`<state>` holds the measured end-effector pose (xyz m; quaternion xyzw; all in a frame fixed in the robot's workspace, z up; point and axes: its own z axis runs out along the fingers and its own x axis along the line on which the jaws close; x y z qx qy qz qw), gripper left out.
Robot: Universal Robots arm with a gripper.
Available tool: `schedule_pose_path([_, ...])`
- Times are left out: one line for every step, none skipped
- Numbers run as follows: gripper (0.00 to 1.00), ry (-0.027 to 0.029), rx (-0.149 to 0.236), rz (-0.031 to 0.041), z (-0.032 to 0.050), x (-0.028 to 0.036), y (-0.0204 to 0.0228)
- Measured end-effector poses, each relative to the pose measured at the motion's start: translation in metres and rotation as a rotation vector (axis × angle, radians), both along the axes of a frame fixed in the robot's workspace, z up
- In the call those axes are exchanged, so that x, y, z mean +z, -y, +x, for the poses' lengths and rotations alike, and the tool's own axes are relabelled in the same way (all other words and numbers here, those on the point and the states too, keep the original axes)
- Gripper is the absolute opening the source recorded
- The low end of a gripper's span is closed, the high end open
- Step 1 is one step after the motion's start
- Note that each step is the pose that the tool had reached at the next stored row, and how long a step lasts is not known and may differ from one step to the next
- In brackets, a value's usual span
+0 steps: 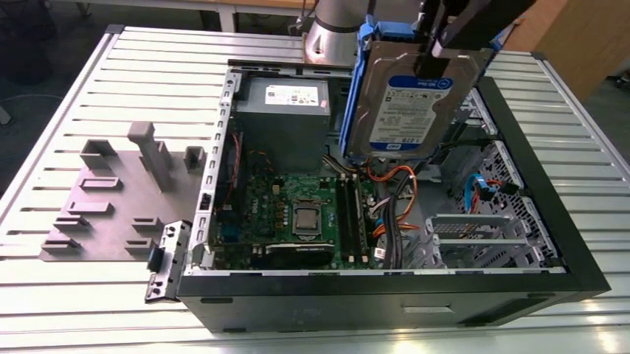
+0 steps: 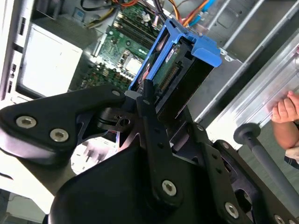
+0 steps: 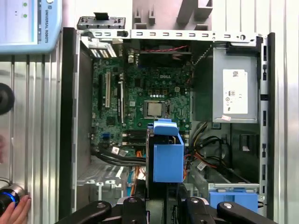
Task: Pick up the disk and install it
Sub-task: 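Pick up the disk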
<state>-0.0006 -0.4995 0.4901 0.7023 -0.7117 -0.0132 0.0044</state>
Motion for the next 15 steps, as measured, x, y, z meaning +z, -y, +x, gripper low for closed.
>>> schedule_pose_path([0.35, 0.0, 0.0, -0.0001, 0.0, 0.0001, 0.0035])
schedule_pose_path([0.35, 0.0, 0.0, -0.0001, 0.0, 0.0, 0.0069])
schedule_pose_path([0.35, 0.0, 0.0, -0.0001, 0.0, 0.0, 0.0104])
schedule_pose_path([0.35, 0.0, 0.0, -0.0002, 0.0, 0.0, 0.0138])
schedule_pose_path([0.35, 0.0, 0.0, -0.0002, 0.0, 0.0, 0.0172])
schedule_pose_path([0.35, 0.0, 0.0, -0.0002, 0.0, 0.0, 0.0206])
schedule_pose_path([0.35, 0.0, 0.0, -0.0002, 0.0, 0.0, 0.024])
schedule_pose_path([0.35, 0.0, 0.0, -0.0002, 0.0, 0.0, 0.0274])
schedule_pose_path([0.35, 0.0, 0.0, -0.0002, 0.0, 0.0, 0.031])
schedule_pose_path([0.35, 0.0, 0.0, -0.0003, 0.0, 0.0, 0.0345])
schedule_pose_path([0.35, 0.0, 0.0, -0.0002, 0.0, 0.0, 0.0379])
schedule_pose_path([0.35, 0.0, 0.0, -0.0002, 0.0, 0.0, 0.0413])
schedule_pose_path([0.35, 0.0, 0.0, -0.0003, 0.0, 0.0, 0.0447])
schedule_pose_path([0.35, 0.0, 0.0, -0.0004, 0.0, 0.0, 0.0481])
schedule_pose_path([0.35, 0.0, 0.0, -0.0003, 0.0, 0.0, 0.0514])
